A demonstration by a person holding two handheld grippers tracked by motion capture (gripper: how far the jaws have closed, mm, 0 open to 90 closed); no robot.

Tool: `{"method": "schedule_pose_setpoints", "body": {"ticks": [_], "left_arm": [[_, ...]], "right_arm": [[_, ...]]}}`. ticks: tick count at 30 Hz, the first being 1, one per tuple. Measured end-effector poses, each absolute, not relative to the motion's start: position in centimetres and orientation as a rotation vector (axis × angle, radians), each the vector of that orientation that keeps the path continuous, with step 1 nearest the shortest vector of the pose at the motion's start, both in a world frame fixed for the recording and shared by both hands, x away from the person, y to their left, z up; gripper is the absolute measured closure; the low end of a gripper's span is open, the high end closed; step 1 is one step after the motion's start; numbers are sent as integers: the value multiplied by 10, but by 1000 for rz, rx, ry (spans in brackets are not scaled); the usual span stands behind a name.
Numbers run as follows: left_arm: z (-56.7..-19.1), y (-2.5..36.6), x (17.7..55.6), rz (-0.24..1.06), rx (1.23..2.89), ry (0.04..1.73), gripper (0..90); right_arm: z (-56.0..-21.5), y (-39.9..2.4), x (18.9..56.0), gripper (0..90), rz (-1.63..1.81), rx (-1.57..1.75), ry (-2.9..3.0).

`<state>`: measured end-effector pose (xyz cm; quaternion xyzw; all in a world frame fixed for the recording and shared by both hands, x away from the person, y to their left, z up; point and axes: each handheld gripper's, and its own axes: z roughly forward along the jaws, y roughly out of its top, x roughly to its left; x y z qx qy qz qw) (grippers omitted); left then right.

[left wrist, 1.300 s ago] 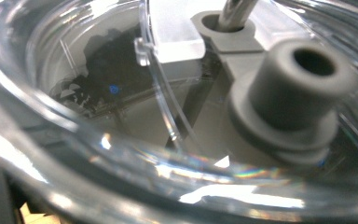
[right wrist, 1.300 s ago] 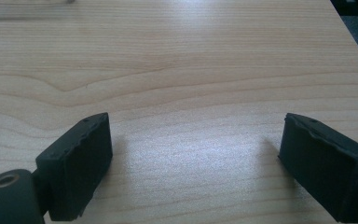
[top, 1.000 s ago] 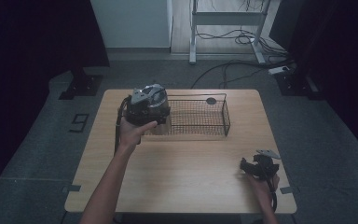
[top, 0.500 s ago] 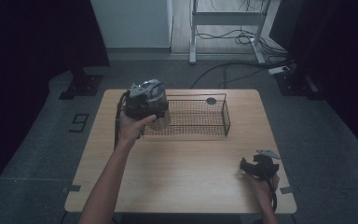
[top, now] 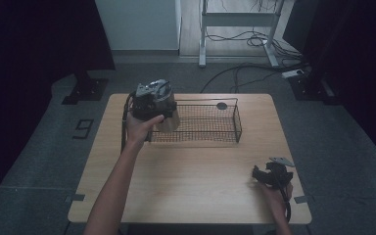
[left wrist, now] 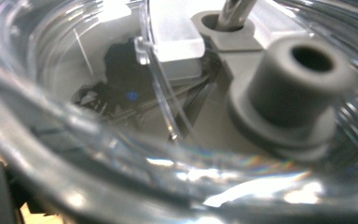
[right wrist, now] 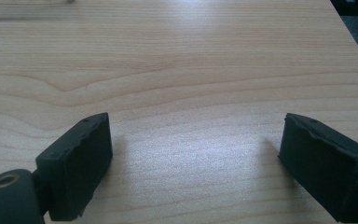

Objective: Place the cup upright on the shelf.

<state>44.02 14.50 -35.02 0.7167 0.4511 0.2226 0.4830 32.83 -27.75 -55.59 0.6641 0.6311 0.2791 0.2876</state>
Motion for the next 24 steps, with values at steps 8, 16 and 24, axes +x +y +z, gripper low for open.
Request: {"method": "schedule_pose_setpoints", "body": {"ticks": [8,16,24], "left_arm": [[-354,139,454,566,1756,1109,36],[-364,135,467,576,1751,1135,36],[-373,124,478,576,1751,1151,36]], "right_arm": [[-556,-278,328,92,746,1773,1686],[-556,-278,328,92,745,1774,1687],[-556,-277,328,92,745,1774,1687]]}}
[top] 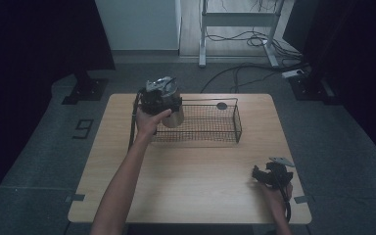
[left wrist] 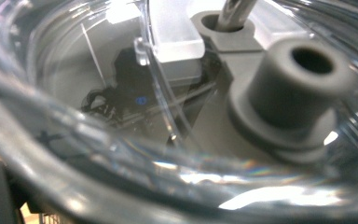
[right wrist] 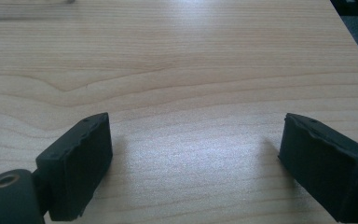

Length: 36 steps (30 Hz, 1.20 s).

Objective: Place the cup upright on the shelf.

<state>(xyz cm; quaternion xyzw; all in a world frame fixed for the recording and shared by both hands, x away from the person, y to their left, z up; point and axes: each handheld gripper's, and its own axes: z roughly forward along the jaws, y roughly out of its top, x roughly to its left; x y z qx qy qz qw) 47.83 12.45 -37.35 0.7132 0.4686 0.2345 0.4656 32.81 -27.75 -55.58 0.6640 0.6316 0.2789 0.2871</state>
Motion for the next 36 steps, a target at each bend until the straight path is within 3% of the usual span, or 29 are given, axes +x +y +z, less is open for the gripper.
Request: {"method": "schedule_pose_setpoints", "body": {"ticks": [36], "left_arm": [[-449,102,511,533,1862,1247,36]], "right_arm": [[-556,-277,328,98,745,1772,1690]]}}
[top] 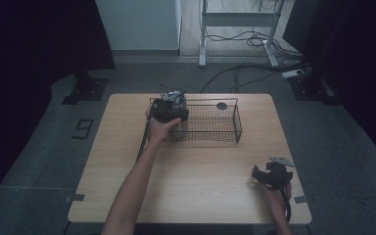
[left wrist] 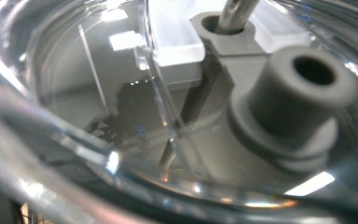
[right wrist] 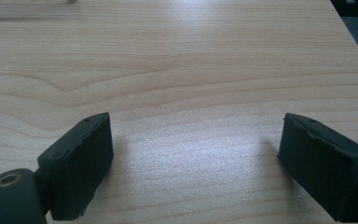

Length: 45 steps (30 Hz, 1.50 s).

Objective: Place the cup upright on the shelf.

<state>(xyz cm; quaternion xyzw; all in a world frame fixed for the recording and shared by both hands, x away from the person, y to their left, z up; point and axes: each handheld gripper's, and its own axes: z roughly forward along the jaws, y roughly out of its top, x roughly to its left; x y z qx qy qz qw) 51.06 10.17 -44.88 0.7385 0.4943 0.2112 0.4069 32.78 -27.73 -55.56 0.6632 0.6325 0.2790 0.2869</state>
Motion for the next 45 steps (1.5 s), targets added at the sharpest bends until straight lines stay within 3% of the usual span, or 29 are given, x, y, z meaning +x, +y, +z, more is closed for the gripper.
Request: {"method": "schedule_pose_setpoints", "body": {"ticks": [29,33,45], "left_arm": [[-474,104,505,563,1887,1227,33],[-464,106,500,593,1809,1223,10],[-436,125,471,612,1798,1136,0]], "right_arm": [[-556,-277,328,99,745,1771,1690],[-556,-277,328,99,745,1771,1691],[-556,-277,328,101,747,1771,1691]]}}
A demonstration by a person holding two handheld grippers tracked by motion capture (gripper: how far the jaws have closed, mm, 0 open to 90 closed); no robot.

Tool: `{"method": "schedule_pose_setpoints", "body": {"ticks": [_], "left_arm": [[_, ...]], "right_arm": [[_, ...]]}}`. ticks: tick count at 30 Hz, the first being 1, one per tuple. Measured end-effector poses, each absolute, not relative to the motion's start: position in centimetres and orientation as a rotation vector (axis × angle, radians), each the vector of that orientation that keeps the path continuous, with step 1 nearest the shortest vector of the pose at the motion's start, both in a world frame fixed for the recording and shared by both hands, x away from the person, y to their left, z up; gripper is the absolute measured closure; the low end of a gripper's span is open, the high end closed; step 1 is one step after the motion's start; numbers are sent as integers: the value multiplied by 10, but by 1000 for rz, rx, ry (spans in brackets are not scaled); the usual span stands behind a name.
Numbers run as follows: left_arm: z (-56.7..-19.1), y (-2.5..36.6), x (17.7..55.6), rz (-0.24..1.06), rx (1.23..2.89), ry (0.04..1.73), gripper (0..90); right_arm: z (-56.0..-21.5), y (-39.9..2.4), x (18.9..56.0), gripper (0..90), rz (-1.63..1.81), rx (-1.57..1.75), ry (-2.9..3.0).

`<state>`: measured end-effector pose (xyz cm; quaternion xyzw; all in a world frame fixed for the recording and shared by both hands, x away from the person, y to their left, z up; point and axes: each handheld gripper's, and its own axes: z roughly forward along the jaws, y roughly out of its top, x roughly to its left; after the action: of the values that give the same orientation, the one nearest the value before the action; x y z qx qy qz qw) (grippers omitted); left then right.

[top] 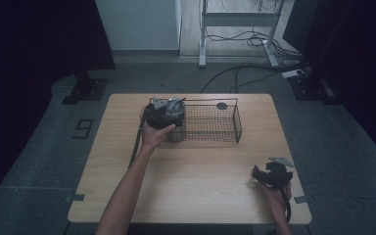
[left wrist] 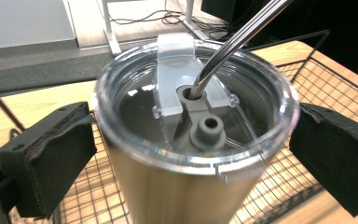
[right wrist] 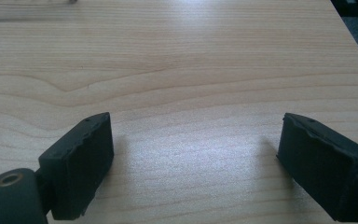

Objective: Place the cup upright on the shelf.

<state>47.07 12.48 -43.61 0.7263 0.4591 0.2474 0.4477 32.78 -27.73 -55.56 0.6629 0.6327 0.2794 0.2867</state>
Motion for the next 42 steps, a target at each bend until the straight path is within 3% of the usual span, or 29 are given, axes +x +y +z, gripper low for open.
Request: {"method": "schedule_pose_setpoints", "body": {"ticks": [17,42], "left_arm": [[-436,157,410,610,1835,1102,11],[-481,197,320,498,1869,1100,41]], "right_arm": [[-555,-277,328,102,746,1775,1690],[-555,-277,328,101,745,1775,1689]]}}
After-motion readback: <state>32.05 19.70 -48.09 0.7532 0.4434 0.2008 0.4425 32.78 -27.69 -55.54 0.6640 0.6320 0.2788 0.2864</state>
